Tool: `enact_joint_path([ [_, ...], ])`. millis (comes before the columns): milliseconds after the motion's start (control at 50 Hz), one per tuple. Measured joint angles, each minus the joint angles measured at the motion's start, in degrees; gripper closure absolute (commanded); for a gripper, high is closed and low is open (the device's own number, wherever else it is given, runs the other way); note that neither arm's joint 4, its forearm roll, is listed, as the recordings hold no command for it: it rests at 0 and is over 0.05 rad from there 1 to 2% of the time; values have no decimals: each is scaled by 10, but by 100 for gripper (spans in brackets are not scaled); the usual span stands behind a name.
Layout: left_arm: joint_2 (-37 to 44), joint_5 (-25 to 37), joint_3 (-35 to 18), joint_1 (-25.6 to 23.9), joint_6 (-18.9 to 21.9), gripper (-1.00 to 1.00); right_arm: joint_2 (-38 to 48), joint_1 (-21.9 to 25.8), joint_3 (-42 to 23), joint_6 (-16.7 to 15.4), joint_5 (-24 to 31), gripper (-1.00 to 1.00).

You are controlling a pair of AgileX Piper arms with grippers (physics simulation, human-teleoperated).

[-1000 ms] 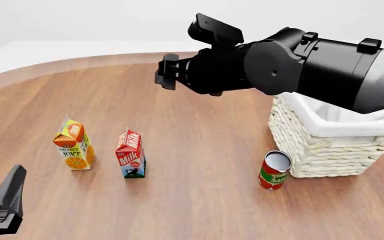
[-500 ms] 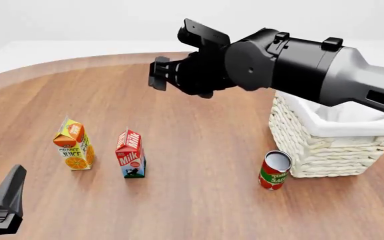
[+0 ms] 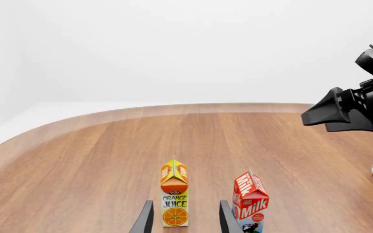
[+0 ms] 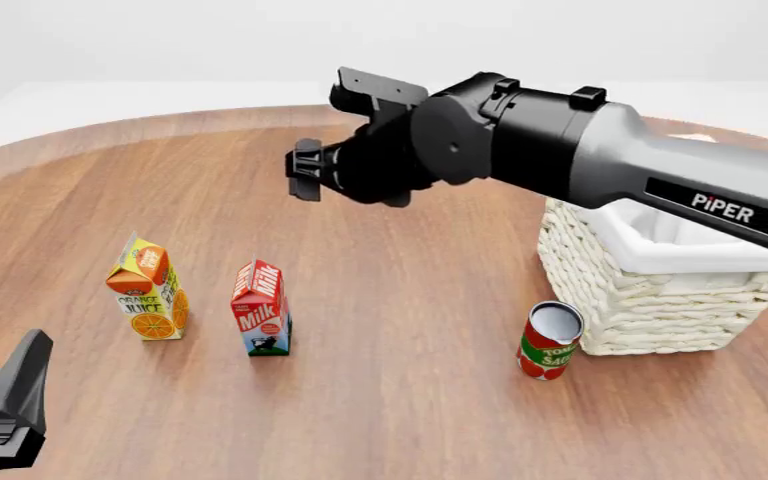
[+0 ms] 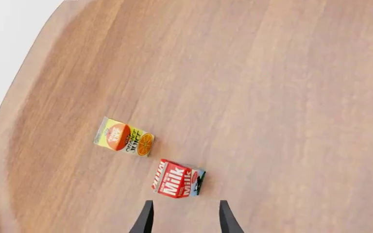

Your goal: Pick the milk and place it in the basket.

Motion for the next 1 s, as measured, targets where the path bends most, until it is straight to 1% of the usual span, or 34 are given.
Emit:
enact_joint_path([
  [280, 0, 0, 0, 0, 0, -100, 18, 3, -10, -10, 2, -100],
  [700, 0, 0, 0, 0, 0, -100, 48, 16, -43, -9, 4, -100],
  [1000, 0, 0, 0, 0, 0, -100, 65, 17, -60, -8, 1, -100],
])
